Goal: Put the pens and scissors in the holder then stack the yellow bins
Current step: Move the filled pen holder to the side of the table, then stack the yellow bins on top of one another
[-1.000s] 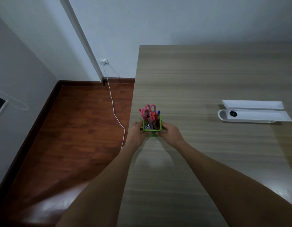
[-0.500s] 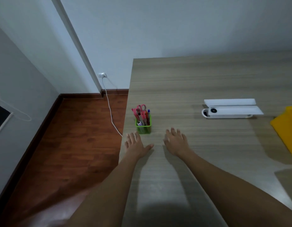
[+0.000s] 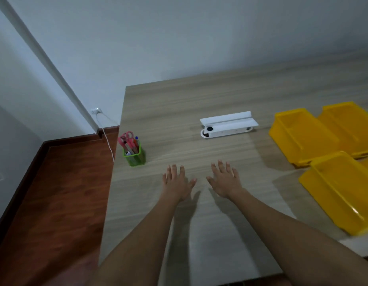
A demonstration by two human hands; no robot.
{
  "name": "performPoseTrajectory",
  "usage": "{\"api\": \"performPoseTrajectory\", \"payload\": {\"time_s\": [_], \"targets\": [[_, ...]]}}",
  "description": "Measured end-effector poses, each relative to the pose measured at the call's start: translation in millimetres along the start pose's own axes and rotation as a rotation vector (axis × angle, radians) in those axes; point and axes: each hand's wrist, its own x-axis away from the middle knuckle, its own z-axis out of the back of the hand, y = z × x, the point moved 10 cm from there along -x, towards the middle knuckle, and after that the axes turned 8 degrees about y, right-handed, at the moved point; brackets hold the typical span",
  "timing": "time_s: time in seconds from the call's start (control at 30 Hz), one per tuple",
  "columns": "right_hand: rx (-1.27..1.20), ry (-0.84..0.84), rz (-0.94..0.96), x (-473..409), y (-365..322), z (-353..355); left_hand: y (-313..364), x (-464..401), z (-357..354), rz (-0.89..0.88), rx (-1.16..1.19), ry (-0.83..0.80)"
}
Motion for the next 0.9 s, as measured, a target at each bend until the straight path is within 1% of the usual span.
{"api": "performPoseTrajectory", "payload": {"time_s": [0.13, 0.33, 0.53, 0.63, 0.77, 0.83, 0.9], "targets": [[-0.018, 0.047, -0.014, 23.1, 76.5, 29.4, 80.6, 14.2, -4.5, -0.031, 0.014, 0.041], [-0.036, 0.221, 0.019, 54.2, 184.1, 88.9, 216.3, 39.0, -29.0, -0.060, 0.061, 0.057], [-0.035, 0.240, -0.093, 90.0, 310.1, 124.5, 334.6, 56.9, -65.2, -0.125, 0.129, 0.067], [-0.038, 0.227, -0.174, 106.5, 362.8, 131.9, 377.1, 66.2, -82.6, -0.165, 0.161, 0.088], [0.045, 0.208, -0.293, 125.4, 418.4, 133.7, 421.4, 78.2, -93.0, -0.199, 0.182, 0.128], [0.059, 0.189, -0.329, 133.2, 435.2, 130.1, 436.2, 82.7, -103.2, -0.202, 0.181, 0.088], [0.037, 0.157, -0.355, 138.1, 444.3, 125.8, 444.3, 83.8, -117.0, -0.190, 0.232, 0.024]]}}
